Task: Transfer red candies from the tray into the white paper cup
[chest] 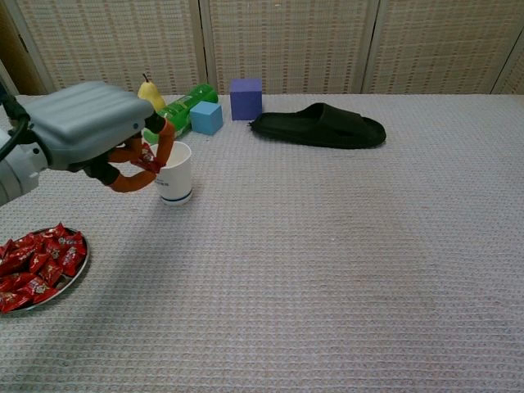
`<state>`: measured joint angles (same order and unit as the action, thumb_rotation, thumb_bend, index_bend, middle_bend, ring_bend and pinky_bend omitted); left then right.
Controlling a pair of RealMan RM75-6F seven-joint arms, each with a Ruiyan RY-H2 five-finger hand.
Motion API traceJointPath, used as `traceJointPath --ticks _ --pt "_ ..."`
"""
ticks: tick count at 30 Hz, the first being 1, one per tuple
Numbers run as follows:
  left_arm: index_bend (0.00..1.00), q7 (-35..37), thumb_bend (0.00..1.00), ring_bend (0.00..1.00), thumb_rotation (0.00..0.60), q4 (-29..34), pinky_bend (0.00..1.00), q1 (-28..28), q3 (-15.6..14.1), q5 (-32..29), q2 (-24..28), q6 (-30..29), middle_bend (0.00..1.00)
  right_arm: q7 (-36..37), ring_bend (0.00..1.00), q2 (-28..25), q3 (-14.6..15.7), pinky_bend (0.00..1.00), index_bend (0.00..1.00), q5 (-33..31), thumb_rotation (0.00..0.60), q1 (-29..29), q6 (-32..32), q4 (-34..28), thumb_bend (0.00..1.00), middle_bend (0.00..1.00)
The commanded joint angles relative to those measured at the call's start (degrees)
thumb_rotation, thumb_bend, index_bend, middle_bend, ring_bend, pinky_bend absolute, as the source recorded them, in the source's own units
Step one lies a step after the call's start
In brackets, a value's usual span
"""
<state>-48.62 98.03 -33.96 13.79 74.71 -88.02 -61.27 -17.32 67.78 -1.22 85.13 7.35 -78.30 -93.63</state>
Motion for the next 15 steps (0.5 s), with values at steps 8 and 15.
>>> traceJointPath --ticks 8,15 --pt "0.54 2.01 0.41 1.00 0.600 -4.87 1.00 -7.27 3.70 -5.59 -2.00 4.50 1.00 -0.08 0.00 -0.06 -0.30 0.00 0.00 -1.40 0.600 0.16 0.61 -0.05 0.00 0.00" --pt "0.54 7.55 0.41 1.00 0.600 -9.78 1.00 -10.08 2.99 -4.55 -2.53 5.87 1.00 -0.87 0.00 0.18 -0.31 0.00 0.00 -1.87 0.600 -0.04 0.25 -0.29 0.00 0.00"
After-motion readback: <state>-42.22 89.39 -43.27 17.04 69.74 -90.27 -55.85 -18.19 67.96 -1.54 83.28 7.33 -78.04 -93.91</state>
